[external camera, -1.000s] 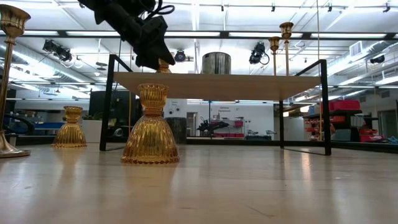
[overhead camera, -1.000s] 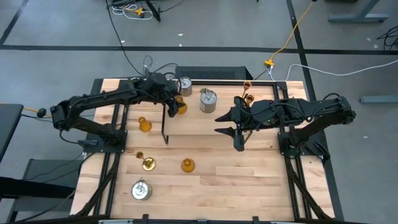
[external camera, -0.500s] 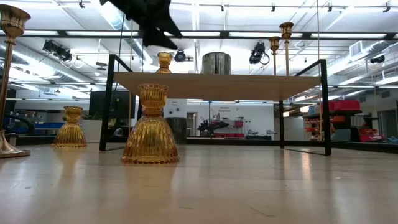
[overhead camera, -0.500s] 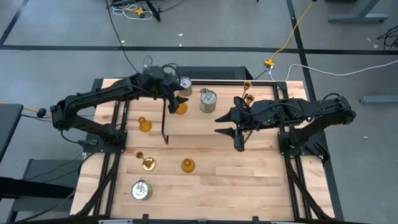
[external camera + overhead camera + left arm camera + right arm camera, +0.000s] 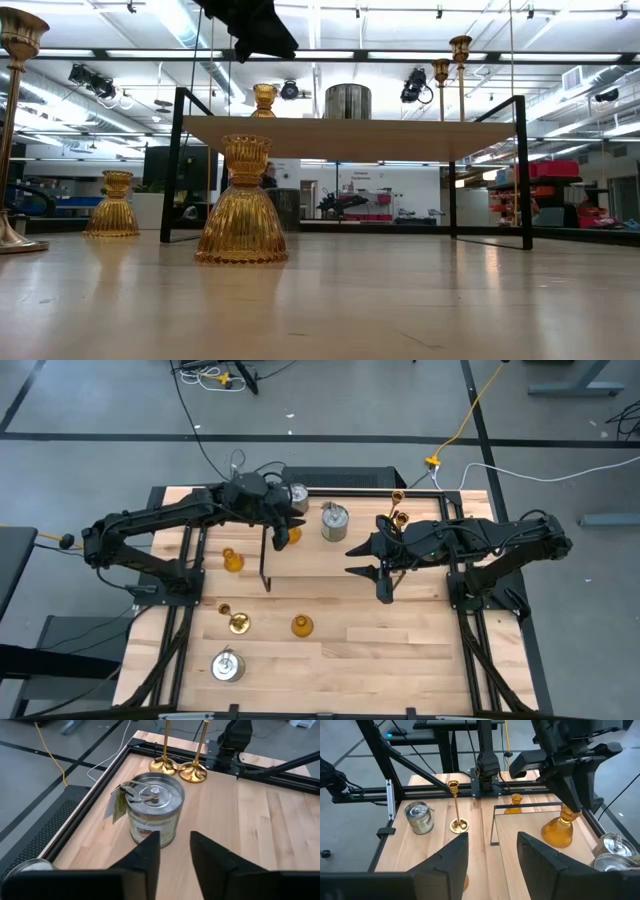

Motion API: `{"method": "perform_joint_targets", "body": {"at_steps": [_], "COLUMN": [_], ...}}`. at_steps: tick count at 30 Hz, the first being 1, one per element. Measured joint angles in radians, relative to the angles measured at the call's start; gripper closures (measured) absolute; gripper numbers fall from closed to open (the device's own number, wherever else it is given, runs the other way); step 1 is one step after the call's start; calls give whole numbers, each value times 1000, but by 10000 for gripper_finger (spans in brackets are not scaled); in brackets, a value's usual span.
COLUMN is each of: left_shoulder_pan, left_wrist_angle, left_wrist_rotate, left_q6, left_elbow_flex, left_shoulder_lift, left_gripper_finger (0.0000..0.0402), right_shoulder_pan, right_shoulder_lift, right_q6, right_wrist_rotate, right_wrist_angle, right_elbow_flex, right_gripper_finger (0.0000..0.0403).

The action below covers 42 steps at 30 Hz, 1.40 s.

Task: Pick & Place candle stick holders
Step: Put the top glass candle holder on the shelf

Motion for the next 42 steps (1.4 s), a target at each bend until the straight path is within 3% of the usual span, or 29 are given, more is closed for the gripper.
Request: {"method": "perform_joint_targets", "body": {"at_steps": [12, 22, 27, 36, 42], "left_shoulder_pan": [-3, -3, -3, -32, -52], "left_wrist_angle": [0, -66, -184, -229, -311], "left_wrist_rotate": [-9, -6, -6, -15, -78], "left_q6": [2, 26, 37, 55, 98], "left_elbow_flex": [0, 22, 92, 164, 182], "left_shoulder_lift": [0, 2, 42, 145, 185], "left_gripper_finger": [395, 398, 399, 400, 400], "right_shoulder_pan": [0, 0, 0, 0, 0], "right_shoulder_lift": [0, 0, 0, 0, 0], "right_q6": [-1, -1, -4, -3, -3], "right_wrist_rotate": [0, 1, 2, 3, 3], "right_wrist_angle": [0, 0, -1, -8, -9], "right_elbow_flex": [0, 0, 0, 0, 0], "right_gripper_finger": [234, 234, 234, 234, 234]}}
